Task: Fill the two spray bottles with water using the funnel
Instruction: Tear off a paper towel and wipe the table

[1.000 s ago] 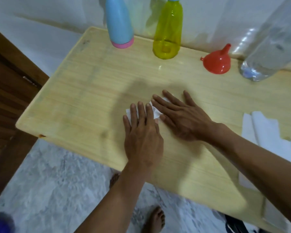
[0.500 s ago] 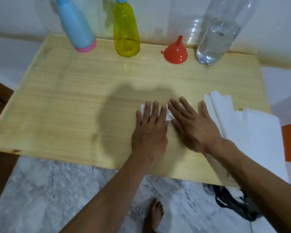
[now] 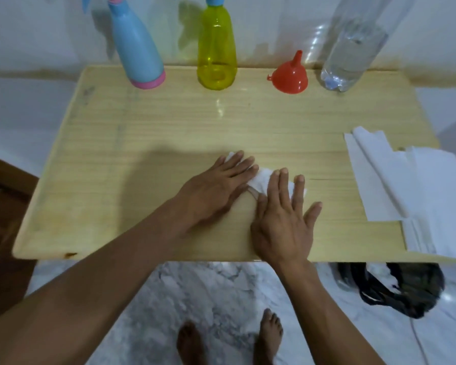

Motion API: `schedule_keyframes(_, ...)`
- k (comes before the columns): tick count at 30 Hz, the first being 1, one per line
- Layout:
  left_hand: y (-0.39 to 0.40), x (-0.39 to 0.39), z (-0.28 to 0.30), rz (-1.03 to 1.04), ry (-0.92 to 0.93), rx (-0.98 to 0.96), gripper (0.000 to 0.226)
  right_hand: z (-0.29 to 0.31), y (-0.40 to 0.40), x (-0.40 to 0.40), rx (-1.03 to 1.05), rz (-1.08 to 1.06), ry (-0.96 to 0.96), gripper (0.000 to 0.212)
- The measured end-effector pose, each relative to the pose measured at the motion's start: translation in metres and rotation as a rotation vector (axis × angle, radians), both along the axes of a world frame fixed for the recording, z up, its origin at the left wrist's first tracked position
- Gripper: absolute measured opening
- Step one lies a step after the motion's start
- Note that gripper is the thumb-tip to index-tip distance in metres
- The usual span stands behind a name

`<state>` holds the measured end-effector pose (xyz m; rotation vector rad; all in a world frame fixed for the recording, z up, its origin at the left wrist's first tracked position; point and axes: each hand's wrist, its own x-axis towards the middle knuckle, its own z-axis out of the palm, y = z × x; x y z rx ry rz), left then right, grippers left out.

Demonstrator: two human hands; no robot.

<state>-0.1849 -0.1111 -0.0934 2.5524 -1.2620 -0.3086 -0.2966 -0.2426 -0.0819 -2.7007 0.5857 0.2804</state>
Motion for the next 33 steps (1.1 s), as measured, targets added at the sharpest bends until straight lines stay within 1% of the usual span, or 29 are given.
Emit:
schedule_keyframes(3,0.036,0.012,-0.002,-0.019,0.008,-0.003,0.063,-0.001,0.035,0.007,0.005,-0.014,-0.013,0.058)
schedule_keyframes(6,0.069,0.021,-0.005,-0.022,0.006,0.009,0.053,0.0,0.068,0.016,0.009,-0.003,-0.026,0.06)
schedule_keyframes(11,0.126,0.03,-0.006,0.033,0.014,-0.007,0.054,-0.001,0.119,0.03,0.029,0.039,-0.022,0.059)
schedule_keyframes(13,0.15,0.032,-0.006,0.068,0.031,-0.002,0.056,-0.002,0.139,0.036,0.033,0.079,-0.031,0.059)
schedule_keyframes(16,0.185,0.027,-0.007,0.139,0.014,-0.02,0.069,-0.004,0.166,0.044,0.047,0.152,-0.048,0.058)
schedule_keyframes(18,0.206,0.018,-0.007,0.21,0.002,-0.032,0.071,-0.004,0.181,0.047,0.053,0.207,-0.063,0.057)
schedule_keyframes(21,0.226,-0.004,-0.006,0.333,-0.009,-0.048,0.071,-0.002,0.193,0.047,0.04,0.342,-0.053,0.057)
schedule_keyframes(25,0.224,-0.039,-0.008,0.506,-0.034,-0.035,0.072,-0.002,0.185,0.043,-0.03,0.575,-0.05,0.057)
schedule_keyframes(29,0.207,-0.078,-0.014,0.643,-0.135,-0.066,0.062,-0.002,0.152,0.041,-0.098,0.816,-0.08,0.057)
schedule_keyframes(33,0.174,-0.111,-0.017,0.751,-0.194,-0.124,0.056,-0.004,0.108,0.038,-0.124,1.006,-0.101,0.067)
